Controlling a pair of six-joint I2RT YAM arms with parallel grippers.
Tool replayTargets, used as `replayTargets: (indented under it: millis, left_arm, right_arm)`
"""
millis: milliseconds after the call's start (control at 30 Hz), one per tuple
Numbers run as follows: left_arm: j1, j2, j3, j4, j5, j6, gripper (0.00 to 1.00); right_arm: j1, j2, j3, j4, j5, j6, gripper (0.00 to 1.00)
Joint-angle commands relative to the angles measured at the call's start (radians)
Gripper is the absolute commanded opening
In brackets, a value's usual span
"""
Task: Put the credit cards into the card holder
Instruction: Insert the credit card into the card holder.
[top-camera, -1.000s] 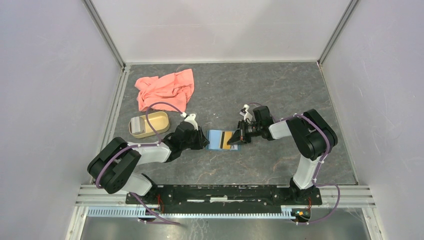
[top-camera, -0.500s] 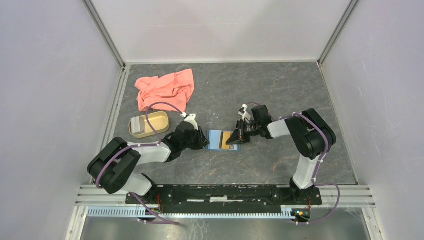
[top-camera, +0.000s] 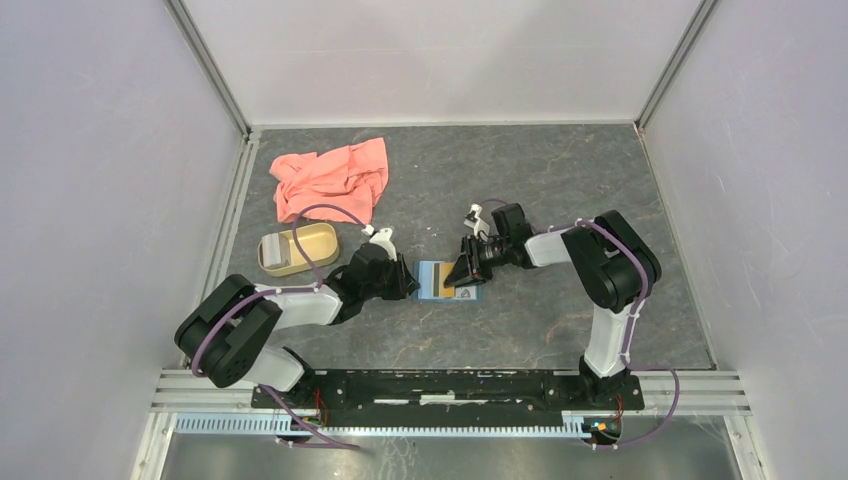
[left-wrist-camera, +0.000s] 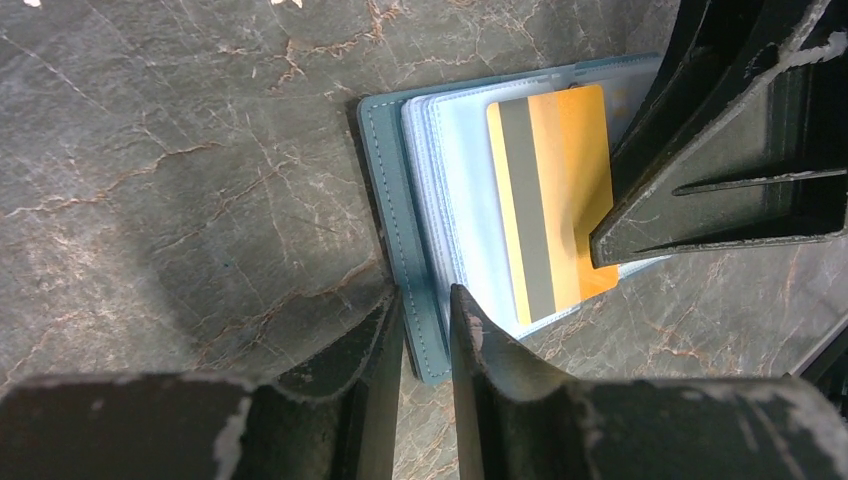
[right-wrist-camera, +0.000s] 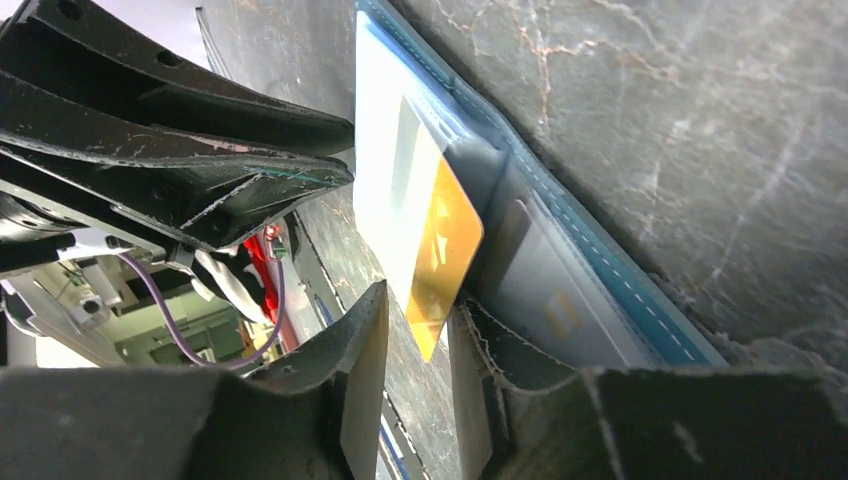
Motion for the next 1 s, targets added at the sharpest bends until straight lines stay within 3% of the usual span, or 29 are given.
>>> replayTargets:
  millis: [0, 467, 967]
  left_arm:
    - [-0.001, -0.022, -0.010, -0.003, 0.018, -0.015, 0.31]
    - [-0.001, -0.103, -0.024, -0.038, 0.002, -0.019, 0.33]
    - [-0.001, -0.190, -0.039, -0.045, 0.021, -0.038, 0.34]
  right_arm:
    - [0.005, -0.008, 0.033, -0.070, 0.042, -0.124, 0.37]
    - [0.034, -0.074, 0.122, -0.308, 0.230, -0.403, 0.55]
    - [0.127, -0.109, 0.197, -0.471, 0.497, -0.642, 0.62]
